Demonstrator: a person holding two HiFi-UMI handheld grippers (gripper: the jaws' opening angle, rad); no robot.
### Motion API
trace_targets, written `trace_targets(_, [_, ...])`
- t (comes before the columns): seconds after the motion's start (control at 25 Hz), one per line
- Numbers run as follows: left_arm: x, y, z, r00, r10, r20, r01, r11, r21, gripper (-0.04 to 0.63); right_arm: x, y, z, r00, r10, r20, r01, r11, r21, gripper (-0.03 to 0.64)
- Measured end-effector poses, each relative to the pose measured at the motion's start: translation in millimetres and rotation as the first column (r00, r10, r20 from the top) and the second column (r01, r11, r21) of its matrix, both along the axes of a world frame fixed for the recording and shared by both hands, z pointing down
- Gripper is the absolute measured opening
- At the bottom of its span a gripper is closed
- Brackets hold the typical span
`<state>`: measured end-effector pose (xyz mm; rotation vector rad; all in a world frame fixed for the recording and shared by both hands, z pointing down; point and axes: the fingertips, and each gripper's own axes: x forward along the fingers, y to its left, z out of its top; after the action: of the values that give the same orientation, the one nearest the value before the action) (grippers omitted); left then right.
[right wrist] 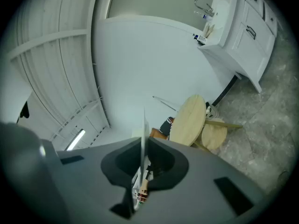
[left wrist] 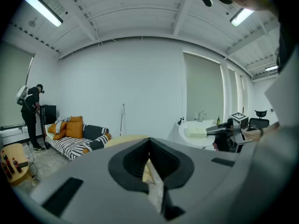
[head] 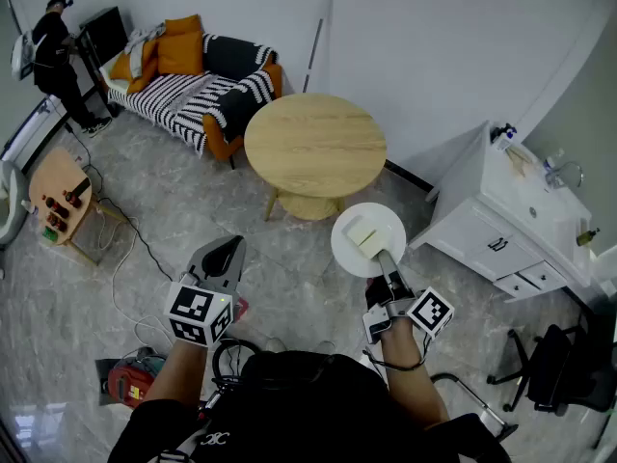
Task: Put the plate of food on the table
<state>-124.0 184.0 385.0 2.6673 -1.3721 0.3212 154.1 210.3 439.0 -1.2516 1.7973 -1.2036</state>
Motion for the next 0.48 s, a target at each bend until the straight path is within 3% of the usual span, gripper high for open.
trace_targets(0.48, [-0.8,-6.9,6.2,0.997,-0.035,0.074,0.032,0.999,0.038,0.005,4.0,2.6,8.3,0.999,0.004,0.034,-0.004,1.000,-0.011,0.026])
